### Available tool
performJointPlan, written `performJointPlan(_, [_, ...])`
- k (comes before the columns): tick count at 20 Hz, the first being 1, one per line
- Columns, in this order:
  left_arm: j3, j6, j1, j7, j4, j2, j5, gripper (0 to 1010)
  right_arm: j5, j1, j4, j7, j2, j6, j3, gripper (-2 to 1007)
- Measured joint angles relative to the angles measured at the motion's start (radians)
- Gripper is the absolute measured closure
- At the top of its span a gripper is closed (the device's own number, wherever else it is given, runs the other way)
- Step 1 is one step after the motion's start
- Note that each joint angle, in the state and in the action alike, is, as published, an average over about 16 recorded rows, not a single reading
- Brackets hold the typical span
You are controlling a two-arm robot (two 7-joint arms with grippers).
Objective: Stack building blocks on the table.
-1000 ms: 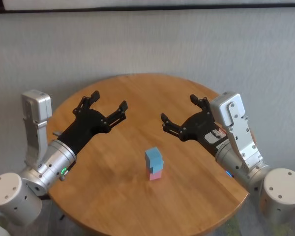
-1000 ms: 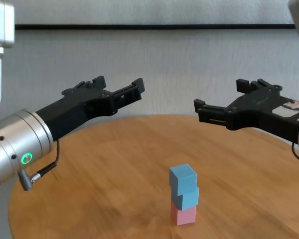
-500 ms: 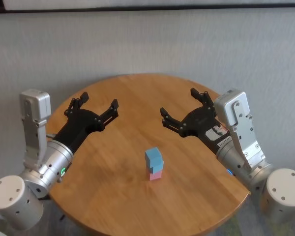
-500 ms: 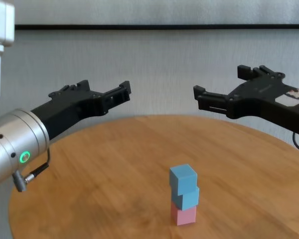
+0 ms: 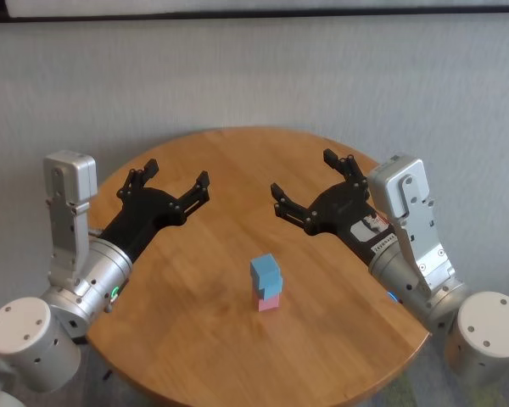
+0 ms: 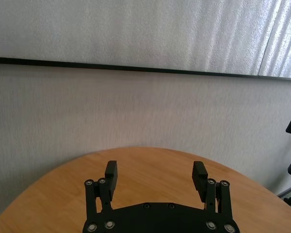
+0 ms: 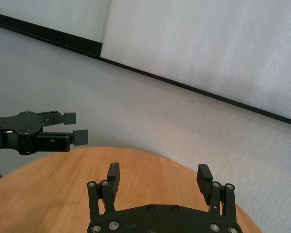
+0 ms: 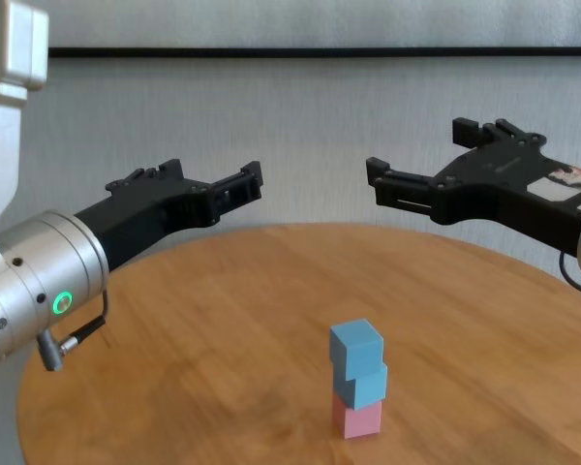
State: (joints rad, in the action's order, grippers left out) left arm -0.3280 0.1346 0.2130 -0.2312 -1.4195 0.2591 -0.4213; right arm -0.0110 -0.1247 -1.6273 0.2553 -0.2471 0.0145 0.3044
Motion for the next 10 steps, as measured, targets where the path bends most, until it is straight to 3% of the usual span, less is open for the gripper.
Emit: performJointPlan(10, [-0.002, 0.000, 0.003, 0.000, 0.004, 0.000, -0.001, 10, 0.001, 0.000, 0.001, 0.000, 0.000, 0.001, 0.001, 0])
